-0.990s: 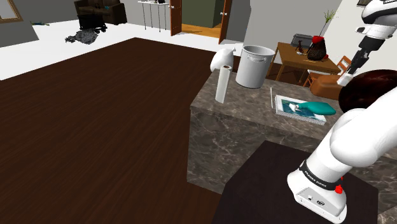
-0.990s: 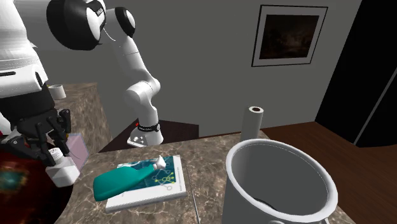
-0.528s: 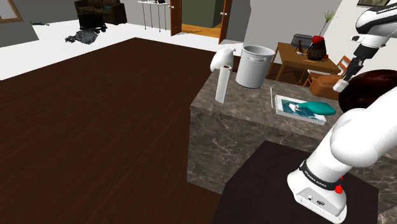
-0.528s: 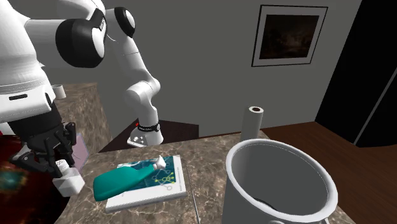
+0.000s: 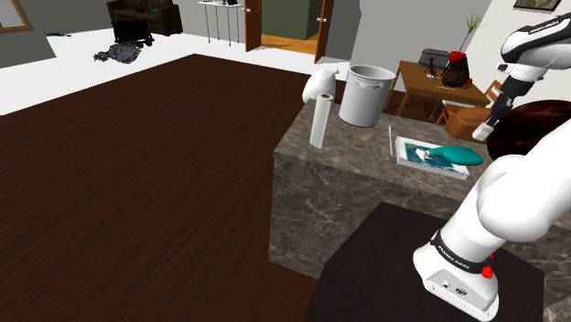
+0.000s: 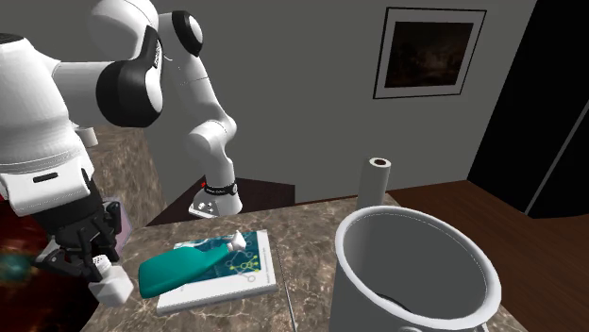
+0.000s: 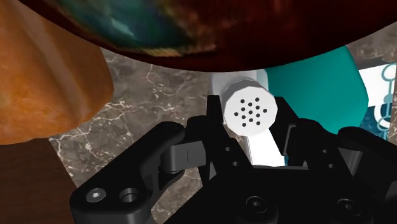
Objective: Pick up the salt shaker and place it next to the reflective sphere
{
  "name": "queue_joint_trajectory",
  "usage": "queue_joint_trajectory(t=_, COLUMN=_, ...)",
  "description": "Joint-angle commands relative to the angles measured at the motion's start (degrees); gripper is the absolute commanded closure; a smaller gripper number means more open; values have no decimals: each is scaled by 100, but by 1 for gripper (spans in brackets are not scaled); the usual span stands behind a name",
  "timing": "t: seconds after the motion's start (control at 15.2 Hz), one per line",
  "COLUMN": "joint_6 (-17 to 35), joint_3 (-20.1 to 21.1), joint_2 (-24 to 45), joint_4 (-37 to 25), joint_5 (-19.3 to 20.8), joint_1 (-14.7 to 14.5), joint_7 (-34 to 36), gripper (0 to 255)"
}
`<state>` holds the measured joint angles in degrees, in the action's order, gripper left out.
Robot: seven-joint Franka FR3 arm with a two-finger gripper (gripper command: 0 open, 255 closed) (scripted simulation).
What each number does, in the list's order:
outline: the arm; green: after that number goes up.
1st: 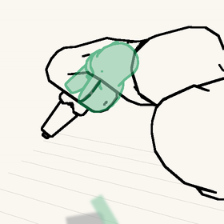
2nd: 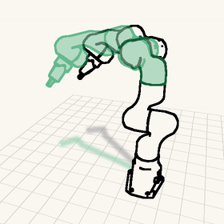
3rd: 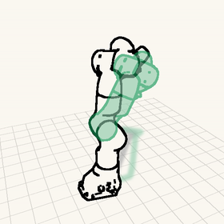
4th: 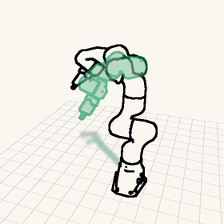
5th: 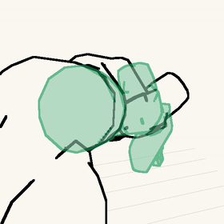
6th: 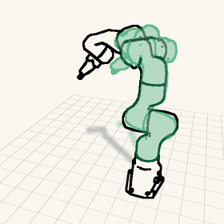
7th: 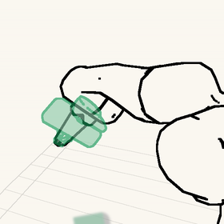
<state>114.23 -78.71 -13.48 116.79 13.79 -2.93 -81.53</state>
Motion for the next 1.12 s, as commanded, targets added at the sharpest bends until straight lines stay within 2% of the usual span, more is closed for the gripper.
queue_joint_trajectory(t=0.0, joint_6=163, joint_3=-114, joint_2=36, joint_4=129, joint_5=-17, joint_1=-64, joint_7=-27, gripper=255)
queue_joint_trajectory(t=0.2, joint_6=407, joint_3=-424, joint_2=151, joint_4=284, joint_5=-105, joint_1=-303, joint_7=-97, gripper=255)
queue_joint_trajectory(t=0.4, joint_6=649, joint_3=-844, joint_2=254, joint_4=428, joint_5=-187, joint_1=-662, joint_7=-164, gripper=255)
queue_joint_trajectory(t=0.59, joint_6=872, joint_3=-1362, joint_2=260, joint_4=556, joint_5=-164, joint_1=-1147, joint_7=-153, gripper=255)
queue_joint_trajectory(t=0.79, joint_6=1108, joint_3=-1924, joint_2=111, joint_4=687, joint_5=41, joint_1=-1700, joint_7=-15, gripper=255)
queue_joint_trajectory(t=1.06, joint_6=1103, joint_3=-1909, joint_2=91, joint_4=686, joint_5=64, joint_1=-1689, joint_7=2, gripper=255)
